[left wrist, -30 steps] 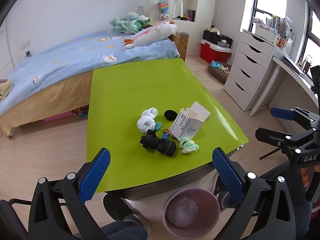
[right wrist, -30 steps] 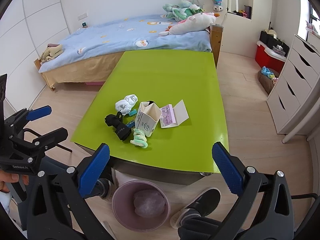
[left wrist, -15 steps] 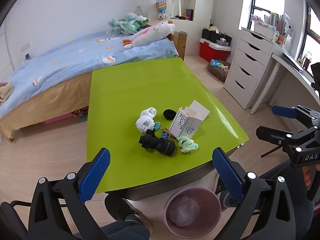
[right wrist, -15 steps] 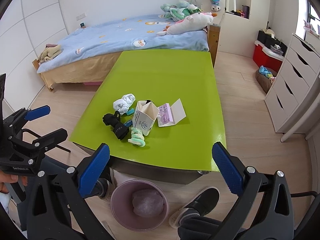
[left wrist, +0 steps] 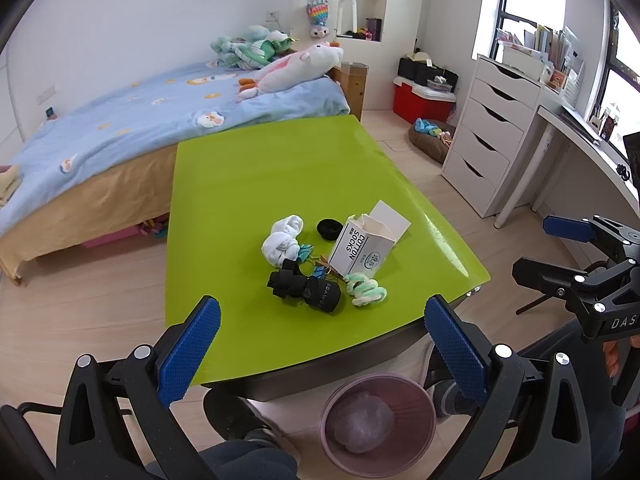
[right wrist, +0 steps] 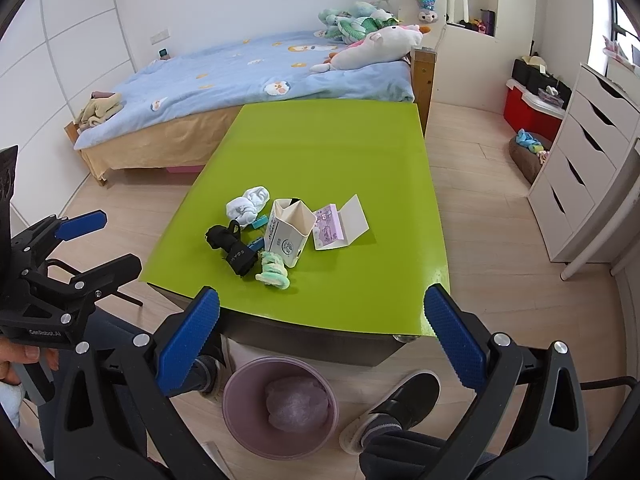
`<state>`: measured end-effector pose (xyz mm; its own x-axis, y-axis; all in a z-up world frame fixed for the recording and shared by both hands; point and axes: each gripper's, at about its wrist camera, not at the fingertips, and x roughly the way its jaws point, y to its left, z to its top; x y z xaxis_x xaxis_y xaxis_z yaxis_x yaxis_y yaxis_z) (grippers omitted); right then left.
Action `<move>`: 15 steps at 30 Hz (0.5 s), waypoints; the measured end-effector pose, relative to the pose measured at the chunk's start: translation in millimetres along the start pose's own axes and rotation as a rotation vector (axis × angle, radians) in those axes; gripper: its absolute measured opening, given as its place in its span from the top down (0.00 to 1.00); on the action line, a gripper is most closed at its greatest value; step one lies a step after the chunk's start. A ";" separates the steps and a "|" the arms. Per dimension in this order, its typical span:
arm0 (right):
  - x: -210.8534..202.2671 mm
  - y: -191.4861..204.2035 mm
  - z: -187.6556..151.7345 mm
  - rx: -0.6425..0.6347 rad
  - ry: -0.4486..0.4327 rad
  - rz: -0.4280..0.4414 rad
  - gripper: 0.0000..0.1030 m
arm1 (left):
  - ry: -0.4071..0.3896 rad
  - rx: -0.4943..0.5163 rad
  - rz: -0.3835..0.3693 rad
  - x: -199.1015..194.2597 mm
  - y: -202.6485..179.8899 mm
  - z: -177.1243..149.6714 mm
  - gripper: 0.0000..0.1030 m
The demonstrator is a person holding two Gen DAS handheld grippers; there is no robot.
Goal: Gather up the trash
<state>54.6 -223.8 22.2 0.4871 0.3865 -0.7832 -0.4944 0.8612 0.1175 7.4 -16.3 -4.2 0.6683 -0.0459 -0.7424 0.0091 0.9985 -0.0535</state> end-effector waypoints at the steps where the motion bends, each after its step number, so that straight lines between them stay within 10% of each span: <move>1: 0.0 0.1 -0.4 0.000 0.001 0.001 0.03 | 0.000 0.000 -0.001 0.4 0.1 -0.1 0.05; 15: 2.7 -1.3 -1.9 0.006 0.007 0.012 0.03 | 0.011 -0.007 0.003 3.9 -1.4 -2.9 0.05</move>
<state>55.2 -224.5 18.7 0.4762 0.3948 -0.7857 -0.4963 0.8583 0.1305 7.8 -17.9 -9.0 0.6599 -0.0437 -0.7501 0.0022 0.9984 -0.0562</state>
